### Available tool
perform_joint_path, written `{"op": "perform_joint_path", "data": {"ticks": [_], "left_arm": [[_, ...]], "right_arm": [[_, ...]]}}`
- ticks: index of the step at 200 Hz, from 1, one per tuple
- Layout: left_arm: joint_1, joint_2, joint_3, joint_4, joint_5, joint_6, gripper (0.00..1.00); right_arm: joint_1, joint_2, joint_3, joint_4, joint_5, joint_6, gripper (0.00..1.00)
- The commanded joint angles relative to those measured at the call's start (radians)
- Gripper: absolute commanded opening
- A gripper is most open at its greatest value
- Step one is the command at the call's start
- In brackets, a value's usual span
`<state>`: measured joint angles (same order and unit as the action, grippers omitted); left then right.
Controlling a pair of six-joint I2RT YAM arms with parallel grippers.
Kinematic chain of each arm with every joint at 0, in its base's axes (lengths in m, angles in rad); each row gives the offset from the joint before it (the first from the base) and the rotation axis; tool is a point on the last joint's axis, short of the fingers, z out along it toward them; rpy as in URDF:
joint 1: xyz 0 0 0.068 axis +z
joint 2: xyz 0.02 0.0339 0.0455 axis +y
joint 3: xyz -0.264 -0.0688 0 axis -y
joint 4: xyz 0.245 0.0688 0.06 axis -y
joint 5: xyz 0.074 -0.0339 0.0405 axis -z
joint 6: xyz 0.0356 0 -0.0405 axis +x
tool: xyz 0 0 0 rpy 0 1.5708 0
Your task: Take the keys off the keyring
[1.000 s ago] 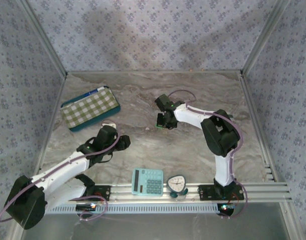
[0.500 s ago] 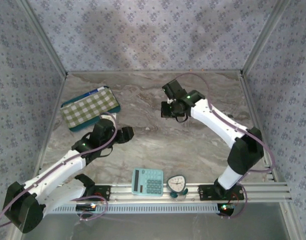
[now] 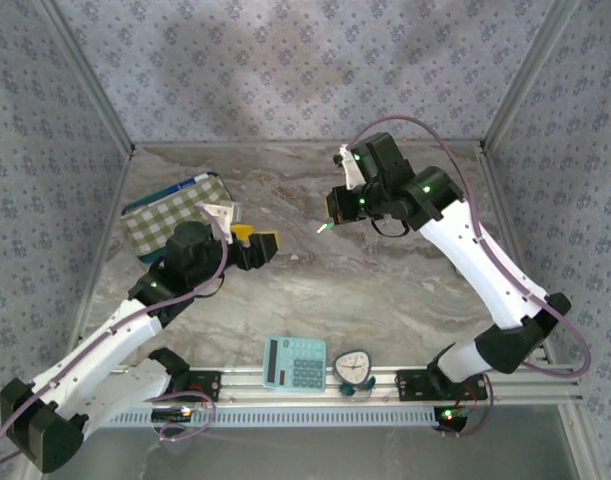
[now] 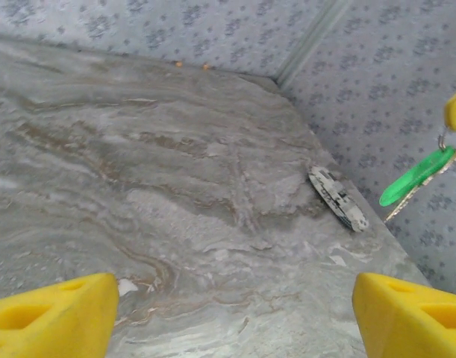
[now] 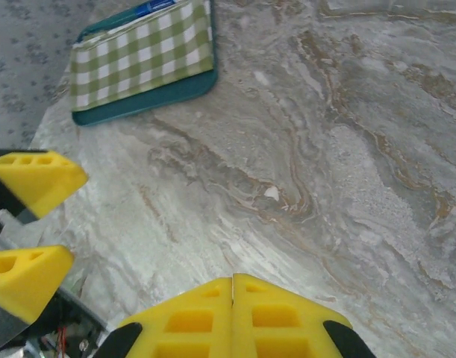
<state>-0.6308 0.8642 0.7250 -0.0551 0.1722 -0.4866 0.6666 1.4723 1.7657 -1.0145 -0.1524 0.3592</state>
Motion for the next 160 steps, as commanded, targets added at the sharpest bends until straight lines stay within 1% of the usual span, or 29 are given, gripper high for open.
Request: {"op": "perform_joint_path", "data": {"ticks": [1,6,9,16,21,28,34,55,75,83,90,101,109,121,135,160], "left_arm": [[-0.01,0.001,0.071,0.043,0.132,0.073,0.86],[-0.01,0.007,0.083,0.043,0.16,0.075,0.91],[-0.01,0.011,0.089,0.043,0.175,0.076,0.98],[-0.011,0.02,0.098,0.05,0.214,0.089,0.99],[-0.013,0.024,0.1,0.06,0.237,0.099,0.99],[-0.018,0.027,0.1,0.076,0.266,0.114,0.95],[-0.021,0.027,0.102,0.084,0.278,0.126,0.94],[-0.029,0.024,0.104,0.104,0.279,0.143,0.95],[-0.041,0.014,0.07,0.176,0.28,0.18,0.96],[-0.05,0.007,0.036,0.232,0.3,0.221,0.97],[-0.058,-0.005,0.003,0.28,0.319,0.282,0.96],[-0.078,-0.026,-0.037,0.325,0.297,0.363,0.94],[-0.085,-0.035,-0.04,0.314,0.275,0.4,0.94],[-0.085,-0.032,-0.02,0.275,0.272,0.423,0.93],[-0.087,-0.024,0.001,0.252,0.305,0.442,0.89],[-0.102,-0.005,0.016,0.271,0.345,0.46,0.86]], "right_arm": [[0.007,-0.025,0.038,-0.061,-0.074,-0.067,0.06],[0.007,-0.03,0.038,-0.06,-0.085,-0.074,0.06],[0.007,-0.032,0.038,-0.058,-0.089,-0.077,0.06],[0.007,-0.036,0.04,-0.058,-0.099,-0.081,0.06],[0.007,-0.038,0.039,-0.058,-0.107,-0.084,0.06],[0.007,-0.04,0.041,-0.058,-0.117,-0.088,0.06],[0.008,-0.042,0.043,-0.059,-0.121,-0.088,0.06],[0.008,-0.049,0.046,-0.055,-0.138,-0.1,0.06],[0.009,-0.058,0.04,-0.035,-0.185,-0.108,0.07],[0.007,-0.067,0.028,-0.015,-0.217,-0.106,0.07],[0.004,-0.073,0.012,0.01,-0.239,-0.107,0.07],[0.004,-0.079,0.0,0.034,-0.268,-0.113,0.08],[0.004,-0.078,-0.005,0.044,-0.283,-0.118,0.08],[0.004,-0.076,-0.01,0.051,-0.292,-0.12,0.07],[0.002,-0.076,-0.012,0.056,-0.303,-0.121,0.07],[0.006,-0.077,-0.016,0.073,-0.342,-0.126,0.07]]}}
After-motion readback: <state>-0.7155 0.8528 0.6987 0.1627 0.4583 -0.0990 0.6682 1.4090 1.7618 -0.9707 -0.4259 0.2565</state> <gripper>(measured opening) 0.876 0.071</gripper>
